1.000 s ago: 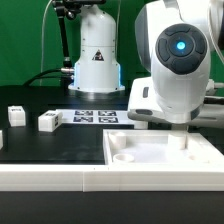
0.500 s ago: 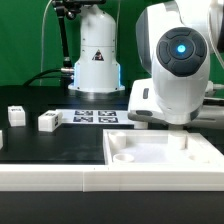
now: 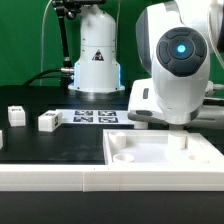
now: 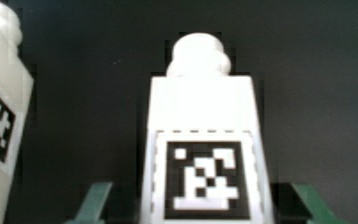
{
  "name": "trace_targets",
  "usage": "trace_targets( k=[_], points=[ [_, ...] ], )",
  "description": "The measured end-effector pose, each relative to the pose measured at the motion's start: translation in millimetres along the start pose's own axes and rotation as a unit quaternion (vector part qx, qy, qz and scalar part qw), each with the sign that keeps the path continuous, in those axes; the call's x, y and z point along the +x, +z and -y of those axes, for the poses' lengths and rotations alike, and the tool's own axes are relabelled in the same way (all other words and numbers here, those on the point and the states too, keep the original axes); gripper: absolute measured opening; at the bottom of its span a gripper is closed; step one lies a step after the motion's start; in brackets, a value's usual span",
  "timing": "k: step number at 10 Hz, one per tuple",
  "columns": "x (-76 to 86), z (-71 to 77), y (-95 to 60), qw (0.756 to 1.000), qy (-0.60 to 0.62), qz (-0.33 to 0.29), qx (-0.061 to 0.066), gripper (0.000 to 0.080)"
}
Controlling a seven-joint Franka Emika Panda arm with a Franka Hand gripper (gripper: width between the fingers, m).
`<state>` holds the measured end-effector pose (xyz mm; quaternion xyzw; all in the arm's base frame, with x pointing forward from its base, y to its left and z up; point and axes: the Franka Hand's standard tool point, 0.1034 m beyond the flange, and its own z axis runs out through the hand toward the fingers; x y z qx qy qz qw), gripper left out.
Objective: Assemble one leg
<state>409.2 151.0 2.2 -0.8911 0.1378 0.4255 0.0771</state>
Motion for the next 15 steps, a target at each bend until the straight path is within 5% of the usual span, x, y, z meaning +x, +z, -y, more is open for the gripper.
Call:
trace_targets(
  k=[2,5,7,12,15],
  points=[
    [-8.3,-3.3,-12.9,1.0,-0.019,0.002,-0.002,0.029],
    [-35.4,-5.5,-55.7,1.0,-0.026,0.018,0.001,0.0291],
    [-34.3,0.4,-75.0,0.999,-0.031,0.003,0.006,0.0291],
    [-25.3,7.1,-78.4,0.987,-0.035,-0.154,0.023,0.0291],
    [-15.0,4.5,-100.1,0.963,-0.073,-0.259,0.023,0.0291]
  ],
)
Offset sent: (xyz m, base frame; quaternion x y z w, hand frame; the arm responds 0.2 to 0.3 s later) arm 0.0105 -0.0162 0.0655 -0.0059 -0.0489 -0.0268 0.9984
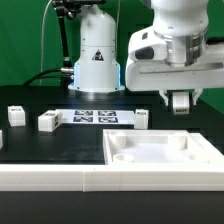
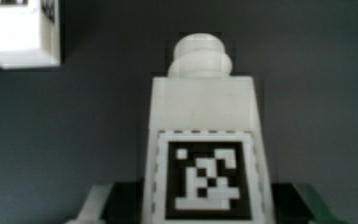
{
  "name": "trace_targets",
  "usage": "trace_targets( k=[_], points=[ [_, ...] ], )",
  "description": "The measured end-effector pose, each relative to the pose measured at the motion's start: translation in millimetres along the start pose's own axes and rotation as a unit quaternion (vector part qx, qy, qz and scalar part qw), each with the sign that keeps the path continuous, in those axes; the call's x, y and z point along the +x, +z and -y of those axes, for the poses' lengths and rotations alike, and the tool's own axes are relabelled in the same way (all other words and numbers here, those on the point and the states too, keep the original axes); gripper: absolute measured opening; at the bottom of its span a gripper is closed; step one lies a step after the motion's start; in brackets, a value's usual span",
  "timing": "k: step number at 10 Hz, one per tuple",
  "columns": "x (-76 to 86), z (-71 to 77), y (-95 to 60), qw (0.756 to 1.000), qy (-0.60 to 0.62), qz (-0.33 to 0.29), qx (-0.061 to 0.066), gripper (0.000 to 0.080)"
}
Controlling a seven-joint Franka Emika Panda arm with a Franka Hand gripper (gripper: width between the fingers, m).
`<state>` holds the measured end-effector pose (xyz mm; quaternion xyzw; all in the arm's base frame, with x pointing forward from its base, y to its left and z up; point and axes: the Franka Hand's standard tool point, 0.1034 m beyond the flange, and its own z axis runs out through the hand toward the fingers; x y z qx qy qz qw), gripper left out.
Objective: Assemble one leg
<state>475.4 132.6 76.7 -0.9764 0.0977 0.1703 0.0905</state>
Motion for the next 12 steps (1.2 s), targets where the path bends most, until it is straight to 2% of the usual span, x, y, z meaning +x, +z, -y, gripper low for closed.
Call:
trace_targets(
  k=[1,3,5,8,10,12],
  points=[
    [14.9,0.0,-10.4,0.998,-0.029,-0.055,-0.004,0.0291],
    [29.1,-2.4,-21.7,0.992,-0.082,-0.098,-0.009,0.0291],
    [45.6,-1.5,-34.6,0.977,-0.131,-0.164,-0.022,0.0291],
    [52.5,-3.8,-34.4,0.955,-0.133,-0.266,-0.018,0.0291],
    [53.7,-2.3,-30.0,0.935,-0.177,-0.305,-0.031,0.0291],
    [62.2,1.5,-42.4,0.926,-0.212,-0.309,-0.041,0.0291]
  ],
)
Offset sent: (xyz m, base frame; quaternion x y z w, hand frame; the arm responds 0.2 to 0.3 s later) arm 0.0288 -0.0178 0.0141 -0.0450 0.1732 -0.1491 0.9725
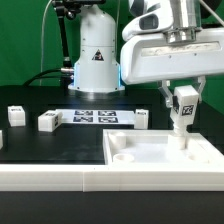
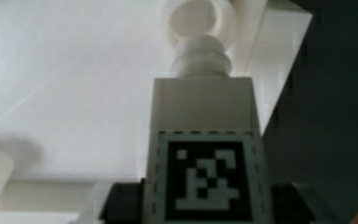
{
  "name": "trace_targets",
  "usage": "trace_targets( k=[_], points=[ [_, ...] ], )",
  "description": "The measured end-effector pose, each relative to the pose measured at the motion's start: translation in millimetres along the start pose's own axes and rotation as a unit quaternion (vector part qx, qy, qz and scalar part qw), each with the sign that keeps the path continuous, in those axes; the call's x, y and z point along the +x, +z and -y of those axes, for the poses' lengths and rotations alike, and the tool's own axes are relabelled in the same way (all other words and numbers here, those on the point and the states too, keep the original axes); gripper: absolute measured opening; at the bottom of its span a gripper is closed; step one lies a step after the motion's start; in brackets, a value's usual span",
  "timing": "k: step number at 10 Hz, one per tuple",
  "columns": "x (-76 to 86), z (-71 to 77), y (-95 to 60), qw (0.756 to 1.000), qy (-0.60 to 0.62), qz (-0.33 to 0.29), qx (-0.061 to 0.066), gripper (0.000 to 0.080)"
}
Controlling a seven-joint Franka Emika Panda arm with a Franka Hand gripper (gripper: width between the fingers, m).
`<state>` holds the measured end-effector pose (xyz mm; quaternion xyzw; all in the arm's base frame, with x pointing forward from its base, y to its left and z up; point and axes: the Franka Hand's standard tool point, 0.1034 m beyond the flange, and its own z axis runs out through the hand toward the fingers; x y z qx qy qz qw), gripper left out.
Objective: Assemble one leg
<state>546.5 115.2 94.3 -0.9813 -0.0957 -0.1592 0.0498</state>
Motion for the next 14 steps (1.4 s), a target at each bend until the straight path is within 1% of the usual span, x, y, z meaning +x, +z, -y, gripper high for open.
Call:
trace_targets(
  k=[1,2,3,4,5,6,7,8,9,11,12,14],
  points=[
    [2.7,-3.1,0.4,1.0,-0.016,-0.004,-0.001,0.0291],
    [2.0,-3.6,0.7,1.0,-0.014,-0.018,-0.005,0.0291],
    [0.1,-3.4,1.4,1.0,-0.014,-0.017,-0.005,0.0291],
    [2.5,-4.8,0.7,0.999,-0.016,-0.028,-0.007,0.0291],
    [7.5,-11.6,-0.4,0.996,-0.019,-0.084,-0.023,0.0291],
    [1.5,-15.1,7.3,0.992,-0.024,-0.118,-0.033,0.0291],
    [-5.5,-17.2,19.2,0.994,-0.031,-0.105,-0.031,0.0291],
    [3.0,-18.6,18.4,0.995,-0.035,-0.087,-0.027,0.0291],
    [17.1,-21.6,14.1,0.994,-0.039,-0.099,-0.03,0.0291],
    [35.5,-21.3,16.1,0.994,-0.037,-0.101,-0.026,0.0291],
    [40.2,-20.7,16.0,0.994,-0.035,-0.104,-0.026,0.0291],
    [38.7,-21.1,16.9,0.994,-0.034,-0.103,-0.026,0.0291]
  ],
)
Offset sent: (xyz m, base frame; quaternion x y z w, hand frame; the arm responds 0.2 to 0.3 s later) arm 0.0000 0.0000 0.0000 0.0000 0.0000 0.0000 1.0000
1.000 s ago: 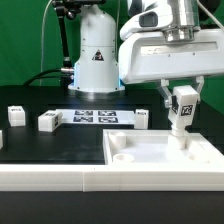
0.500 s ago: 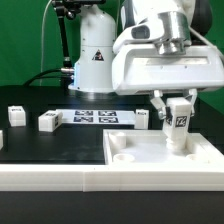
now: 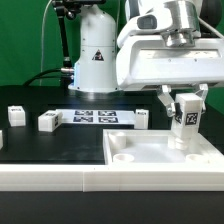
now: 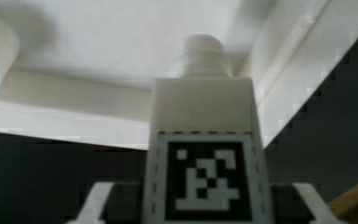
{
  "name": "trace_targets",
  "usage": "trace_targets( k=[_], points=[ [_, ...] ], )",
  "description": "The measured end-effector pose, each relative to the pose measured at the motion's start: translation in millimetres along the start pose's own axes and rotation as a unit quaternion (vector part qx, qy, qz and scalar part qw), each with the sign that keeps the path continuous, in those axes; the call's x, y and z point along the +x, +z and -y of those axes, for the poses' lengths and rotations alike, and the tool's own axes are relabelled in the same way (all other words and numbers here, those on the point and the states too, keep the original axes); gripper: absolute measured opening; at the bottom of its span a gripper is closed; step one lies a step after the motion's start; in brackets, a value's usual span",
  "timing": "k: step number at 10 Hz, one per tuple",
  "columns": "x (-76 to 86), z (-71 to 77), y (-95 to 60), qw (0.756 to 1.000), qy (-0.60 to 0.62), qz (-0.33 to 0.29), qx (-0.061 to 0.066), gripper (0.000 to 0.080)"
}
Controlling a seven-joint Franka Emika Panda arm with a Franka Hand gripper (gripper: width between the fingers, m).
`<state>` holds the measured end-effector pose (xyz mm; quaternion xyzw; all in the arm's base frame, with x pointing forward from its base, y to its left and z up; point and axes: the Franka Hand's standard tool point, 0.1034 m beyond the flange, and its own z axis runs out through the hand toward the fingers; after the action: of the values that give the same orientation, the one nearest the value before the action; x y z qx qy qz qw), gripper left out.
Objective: Assemble one leg
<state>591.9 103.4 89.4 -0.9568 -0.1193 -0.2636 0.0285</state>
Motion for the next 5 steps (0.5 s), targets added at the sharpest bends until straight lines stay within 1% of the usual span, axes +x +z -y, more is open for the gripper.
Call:
trace_targets(
  k=[2,3,4,5],
  points=[
    [0.4,-0.2,0.0,1.0,0.0,0.0,0.0,0.0291],
    [5.7,-2.0,-0.5,1.0,0.002,0.004,0.002,0.0291],
    [16.4,-3.7,-1.1,1.0,0.003,0.001,0.002,0.0291],
    [23.6,-4.6,0.9,1.0,0.004,0.001,0.004,0.0291]
  ],
)
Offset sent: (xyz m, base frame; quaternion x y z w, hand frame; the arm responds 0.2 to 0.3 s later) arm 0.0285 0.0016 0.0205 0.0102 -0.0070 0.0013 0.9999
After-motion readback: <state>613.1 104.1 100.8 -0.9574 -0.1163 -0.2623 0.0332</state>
